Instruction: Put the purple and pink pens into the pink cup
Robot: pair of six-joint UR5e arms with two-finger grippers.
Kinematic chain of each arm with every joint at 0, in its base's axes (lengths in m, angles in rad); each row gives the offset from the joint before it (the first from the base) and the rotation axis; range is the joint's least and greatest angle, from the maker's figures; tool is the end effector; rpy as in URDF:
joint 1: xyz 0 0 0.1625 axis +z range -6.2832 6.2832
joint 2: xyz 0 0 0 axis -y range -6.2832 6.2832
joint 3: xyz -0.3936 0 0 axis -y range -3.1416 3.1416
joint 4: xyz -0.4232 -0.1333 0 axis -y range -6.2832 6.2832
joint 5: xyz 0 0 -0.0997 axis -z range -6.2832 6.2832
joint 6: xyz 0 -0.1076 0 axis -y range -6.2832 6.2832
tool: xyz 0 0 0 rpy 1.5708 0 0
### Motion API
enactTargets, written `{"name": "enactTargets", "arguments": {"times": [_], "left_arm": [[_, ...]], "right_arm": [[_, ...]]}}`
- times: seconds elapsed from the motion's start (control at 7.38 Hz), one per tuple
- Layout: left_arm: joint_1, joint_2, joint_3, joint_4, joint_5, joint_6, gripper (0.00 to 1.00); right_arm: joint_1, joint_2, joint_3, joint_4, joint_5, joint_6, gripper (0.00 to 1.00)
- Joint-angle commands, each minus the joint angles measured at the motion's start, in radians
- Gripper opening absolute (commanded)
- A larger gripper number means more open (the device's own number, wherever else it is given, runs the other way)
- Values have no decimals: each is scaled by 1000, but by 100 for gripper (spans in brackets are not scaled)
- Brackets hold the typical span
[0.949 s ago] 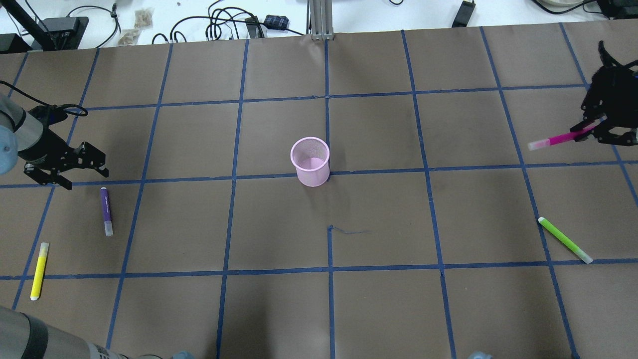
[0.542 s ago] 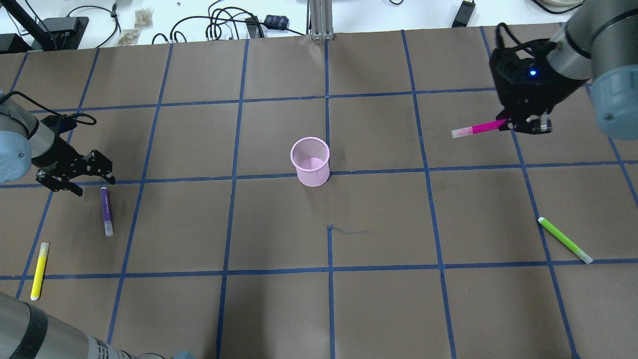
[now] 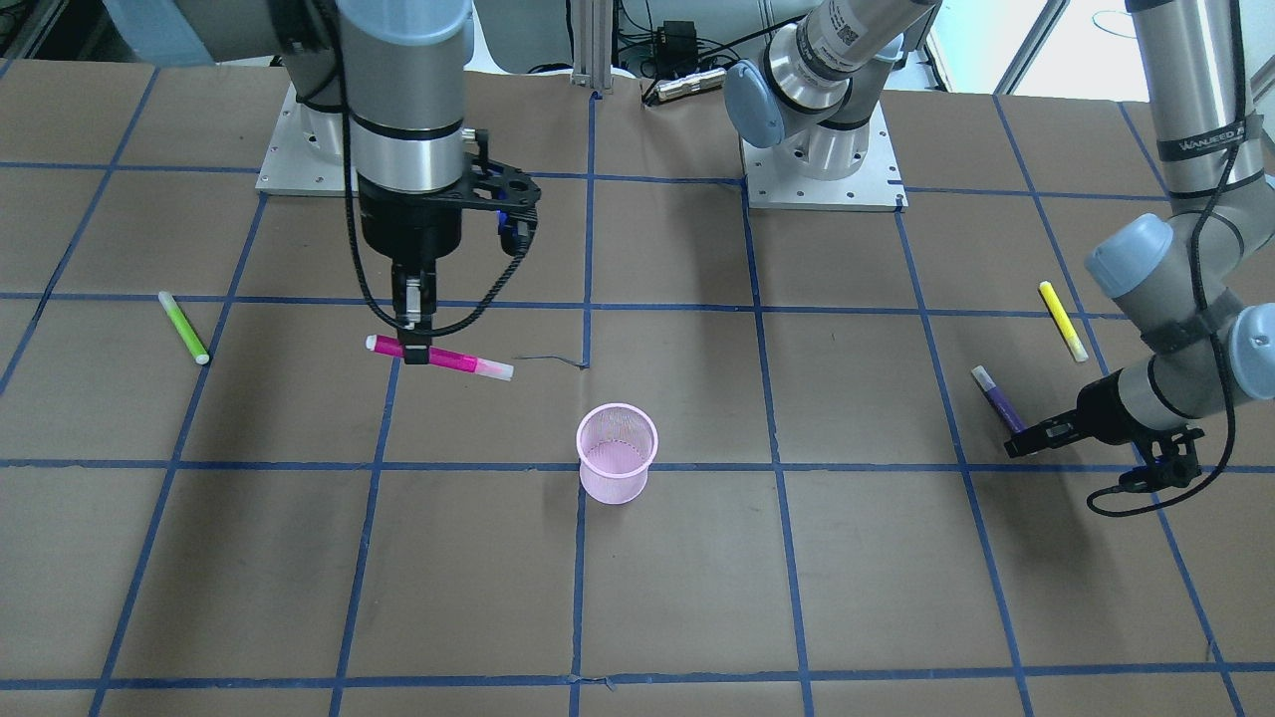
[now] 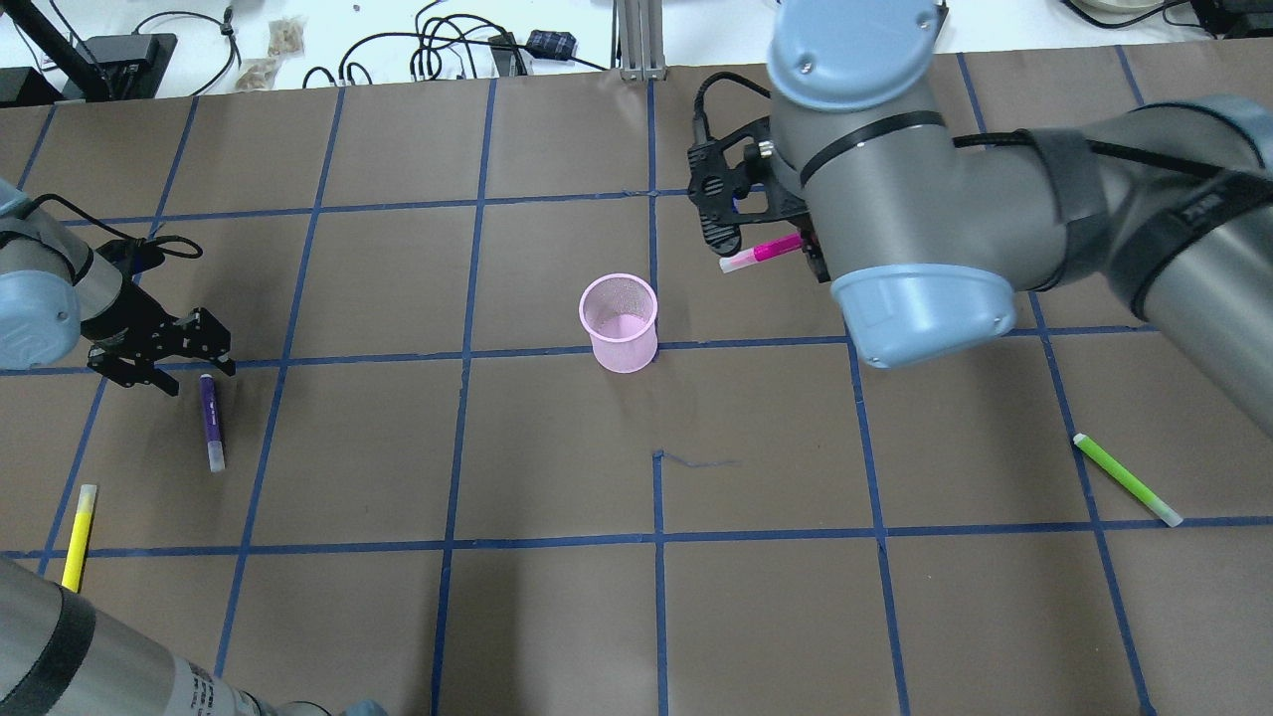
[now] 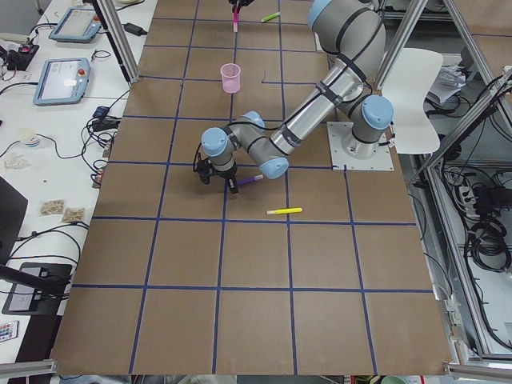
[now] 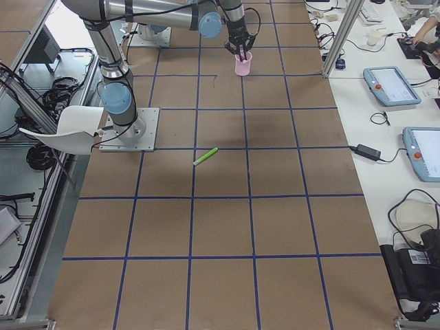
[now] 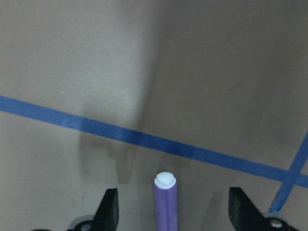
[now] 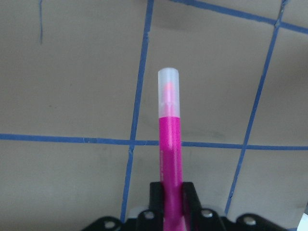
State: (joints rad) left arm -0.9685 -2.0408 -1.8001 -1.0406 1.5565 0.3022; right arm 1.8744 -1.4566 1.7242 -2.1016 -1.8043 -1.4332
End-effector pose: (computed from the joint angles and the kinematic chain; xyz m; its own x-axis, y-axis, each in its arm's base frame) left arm 0.2188 -0.5562 0.1182 -0.9515 -0.3009 0.0635 -0.2883 0.9447 0.1565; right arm 0.2758 -0.5177 0.3665 0.1561 -0.9447 0.2884 -0.9770 -0.1048 0.1856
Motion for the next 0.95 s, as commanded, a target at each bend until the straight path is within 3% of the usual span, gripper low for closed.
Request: {"name": "enactTargets", "arguments": {"times": [0.0, 0.14, 0.41, 0.81], "left_arm": [[1, -7, 4, 1, 1, -2, 42], [1, -9, 4, 1, 1, -2, 0], [1, -7, 5, 1, 2, -3, 0], [-13, 28, 56, -12, 20, -5, 0]], "right_arm": [[131, 134, -131, -2, -65, 202, 0], [199, 195, -164, -3, -157, 244, 0], [282, 263, -173, -6, -274, 292, 0], [290, 298, -167, -5, -300, 330, 0]]}}
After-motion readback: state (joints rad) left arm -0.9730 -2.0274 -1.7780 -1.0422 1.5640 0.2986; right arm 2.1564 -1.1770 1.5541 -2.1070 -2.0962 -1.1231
